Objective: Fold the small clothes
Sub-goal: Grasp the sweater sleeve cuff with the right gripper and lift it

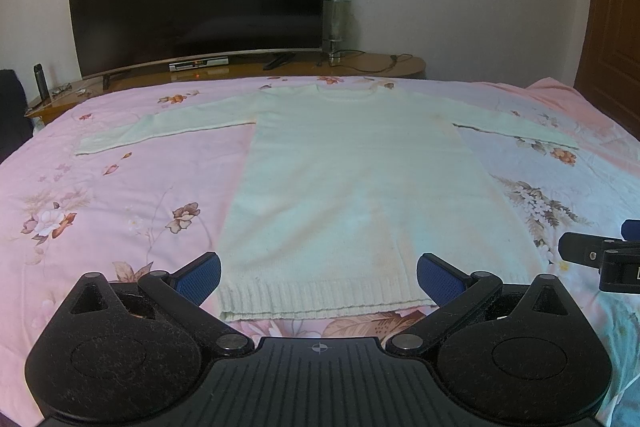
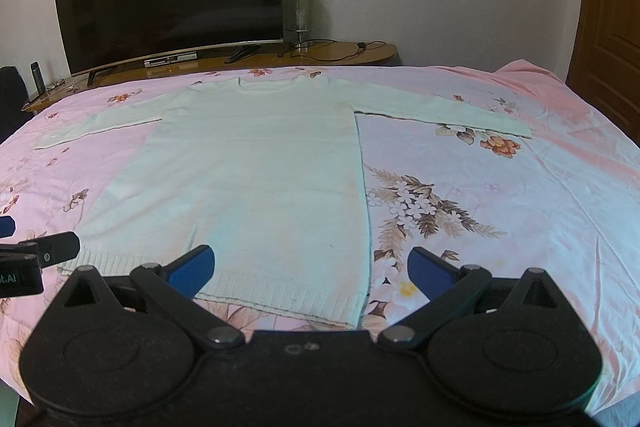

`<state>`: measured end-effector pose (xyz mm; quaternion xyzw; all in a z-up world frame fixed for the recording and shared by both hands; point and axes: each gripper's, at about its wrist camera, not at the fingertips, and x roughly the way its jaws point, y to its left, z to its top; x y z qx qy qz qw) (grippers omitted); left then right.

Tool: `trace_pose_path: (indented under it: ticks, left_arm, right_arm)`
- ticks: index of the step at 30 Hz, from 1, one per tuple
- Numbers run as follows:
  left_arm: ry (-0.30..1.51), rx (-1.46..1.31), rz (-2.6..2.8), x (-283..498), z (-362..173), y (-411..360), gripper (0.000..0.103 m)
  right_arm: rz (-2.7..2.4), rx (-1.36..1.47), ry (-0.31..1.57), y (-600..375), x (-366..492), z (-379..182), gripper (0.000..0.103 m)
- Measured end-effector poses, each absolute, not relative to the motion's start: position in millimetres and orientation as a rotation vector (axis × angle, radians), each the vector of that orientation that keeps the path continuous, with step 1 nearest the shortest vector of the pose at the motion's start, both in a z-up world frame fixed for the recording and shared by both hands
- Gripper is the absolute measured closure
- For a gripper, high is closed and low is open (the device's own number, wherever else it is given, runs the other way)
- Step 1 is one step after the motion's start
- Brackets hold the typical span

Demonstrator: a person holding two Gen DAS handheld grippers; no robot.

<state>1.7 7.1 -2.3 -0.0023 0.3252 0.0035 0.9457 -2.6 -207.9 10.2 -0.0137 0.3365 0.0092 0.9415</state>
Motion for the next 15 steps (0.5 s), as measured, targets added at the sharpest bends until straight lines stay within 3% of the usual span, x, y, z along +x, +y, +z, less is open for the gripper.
trace_pose_path:
  ticks: [15]
  left_arm:
    - [0.628, -0.116, 0.089, 26.0, 5.9, 34.6, 0.000]
  right_arm:
    - [-0.038, 0.038, 0.660, -234.7, 7.3, 6.6, 0.000]
